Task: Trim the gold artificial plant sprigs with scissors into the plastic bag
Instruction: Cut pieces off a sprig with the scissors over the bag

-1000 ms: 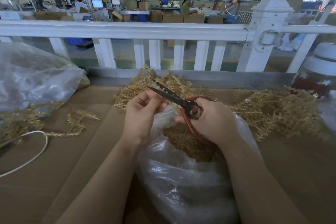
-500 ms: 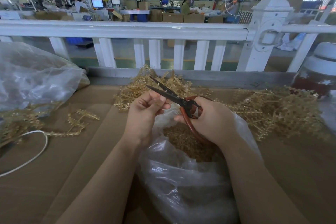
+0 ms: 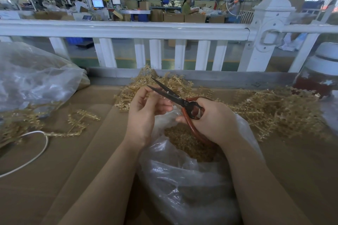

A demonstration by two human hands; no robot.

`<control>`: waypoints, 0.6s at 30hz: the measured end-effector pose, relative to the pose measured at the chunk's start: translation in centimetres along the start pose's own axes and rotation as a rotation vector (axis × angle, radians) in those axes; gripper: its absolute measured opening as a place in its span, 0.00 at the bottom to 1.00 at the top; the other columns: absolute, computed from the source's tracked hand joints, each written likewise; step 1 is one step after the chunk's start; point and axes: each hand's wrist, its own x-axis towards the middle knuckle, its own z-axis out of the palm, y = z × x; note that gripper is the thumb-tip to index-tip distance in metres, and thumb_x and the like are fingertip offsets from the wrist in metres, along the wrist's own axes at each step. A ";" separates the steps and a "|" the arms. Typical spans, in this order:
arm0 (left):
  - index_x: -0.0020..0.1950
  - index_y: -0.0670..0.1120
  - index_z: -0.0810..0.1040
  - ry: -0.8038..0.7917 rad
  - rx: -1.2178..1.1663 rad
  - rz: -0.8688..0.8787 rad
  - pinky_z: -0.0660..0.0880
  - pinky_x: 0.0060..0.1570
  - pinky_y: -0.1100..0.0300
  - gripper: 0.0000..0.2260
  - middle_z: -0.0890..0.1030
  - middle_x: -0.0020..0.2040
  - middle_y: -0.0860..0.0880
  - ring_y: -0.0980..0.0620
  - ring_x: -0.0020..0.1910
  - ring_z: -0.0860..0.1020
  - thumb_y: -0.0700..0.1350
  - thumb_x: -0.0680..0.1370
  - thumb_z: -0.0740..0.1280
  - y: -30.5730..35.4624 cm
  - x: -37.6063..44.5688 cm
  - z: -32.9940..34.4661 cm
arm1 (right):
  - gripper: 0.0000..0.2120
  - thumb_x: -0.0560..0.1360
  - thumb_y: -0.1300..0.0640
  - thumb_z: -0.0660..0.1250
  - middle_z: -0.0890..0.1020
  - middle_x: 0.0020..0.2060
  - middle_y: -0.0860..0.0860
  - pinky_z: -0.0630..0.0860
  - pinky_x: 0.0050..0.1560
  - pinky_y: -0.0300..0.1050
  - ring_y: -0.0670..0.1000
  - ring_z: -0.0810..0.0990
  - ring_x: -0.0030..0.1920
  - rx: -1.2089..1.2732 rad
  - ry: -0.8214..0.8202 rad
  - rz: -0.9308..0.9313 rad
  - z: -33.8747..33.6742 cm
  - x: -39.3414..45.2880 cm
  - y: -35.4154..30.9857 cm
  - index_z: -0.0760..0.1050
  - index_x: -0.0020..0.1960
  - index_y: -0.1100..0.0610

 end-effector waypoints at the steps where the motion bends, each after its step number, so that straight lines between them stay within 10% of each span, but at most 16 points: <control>1: 0.54 0.36 0.77 0.008 0.025 0.010 0.79 0.39 0.59 0.07 0.82 0.37 0.41 0.47 0.36 0.81 0.38 0.83 0.62 -0.1 0.0 -0.1 | 0.36 0.59 0.14 0.55 0.78 0.35 0.35 0.67 0.34 0.33 0.34 0.73 0.36 -0.002 -0.002 0.002 0.0 0.0 0.0 0.76 0.49 0.40; 18: 0.45 0.44 0.79 0.001 0.368 0.130 0.78 0.44 0.63 0.10 0.83 0.37 0.51 0.53 0.39 0.81 0.35 0.82 0.62 -0.1 -0.4 0.0 | 0.25 0.66 0.19 0.61 0.74 0.34 0.33 0.61 0.31 0.29 0.32 0.68 0.33 -0.095 0.021 -0.030 -0.6 -0.4 -0.5 0.73 0.49 0.38</control>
